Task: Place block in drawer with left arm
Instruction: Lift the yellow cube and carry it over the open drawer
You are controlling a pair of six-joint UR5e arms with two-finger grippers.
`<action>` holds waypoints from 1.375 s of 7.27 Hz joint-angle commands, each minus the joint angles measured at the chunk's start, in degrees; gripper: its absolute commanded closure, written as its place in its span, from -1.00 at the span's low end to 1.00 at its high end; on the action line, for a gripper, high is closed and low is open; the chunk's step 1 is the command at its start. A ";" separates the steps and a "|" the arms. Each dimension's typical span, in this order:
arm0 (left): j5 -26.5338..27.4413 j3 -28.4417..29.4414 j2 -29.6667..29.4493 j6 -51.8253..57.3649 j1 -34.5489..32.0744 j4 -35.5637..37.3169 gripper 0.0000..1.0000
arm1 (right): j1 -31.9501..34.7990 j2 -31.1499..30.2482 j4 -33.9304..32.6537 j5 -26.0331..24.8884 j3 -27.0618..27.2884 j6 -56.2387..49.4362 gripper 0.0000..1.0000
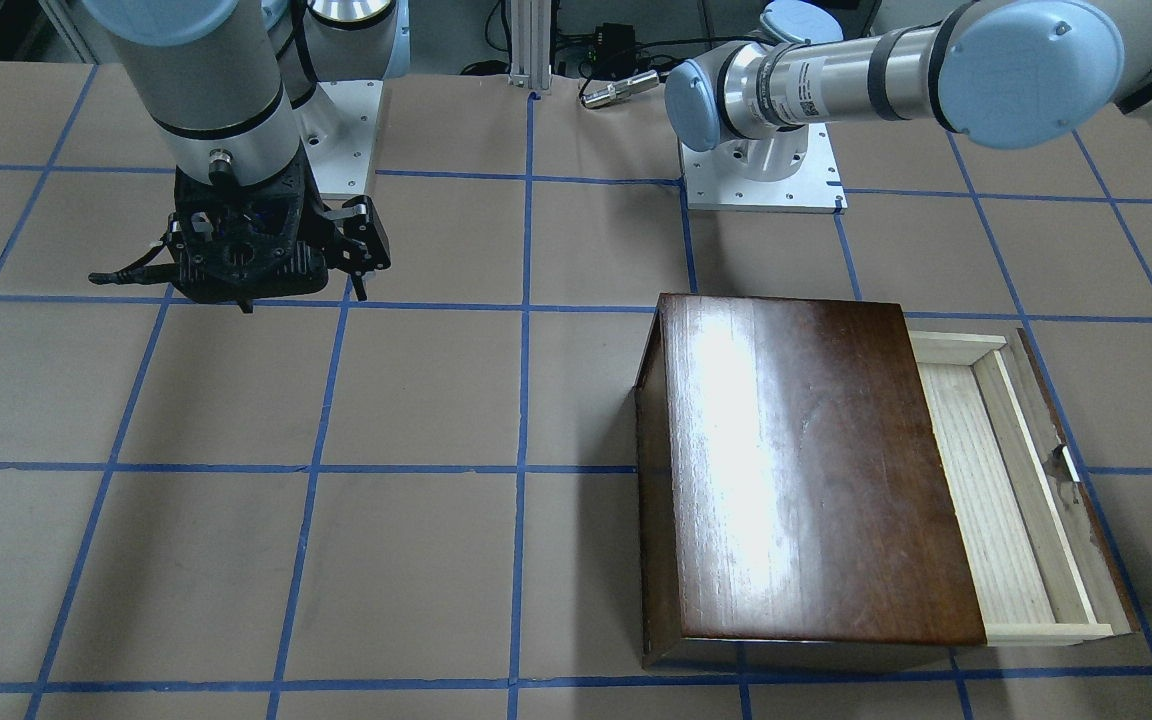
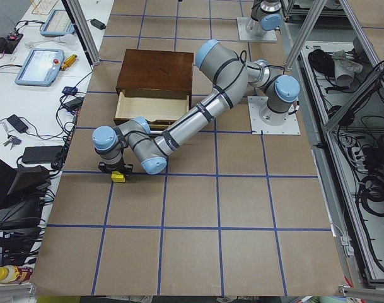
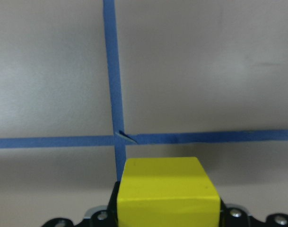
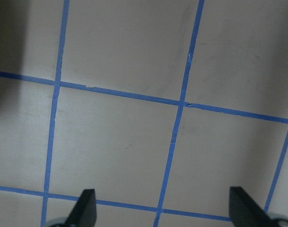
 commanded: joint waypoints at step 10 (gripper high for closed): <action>-0.11 -33.66 31.02 -16.81 -12.91 -4.66 1.00 | 0.00 0.00 0.00 0.00 0.00 0.06 -1.00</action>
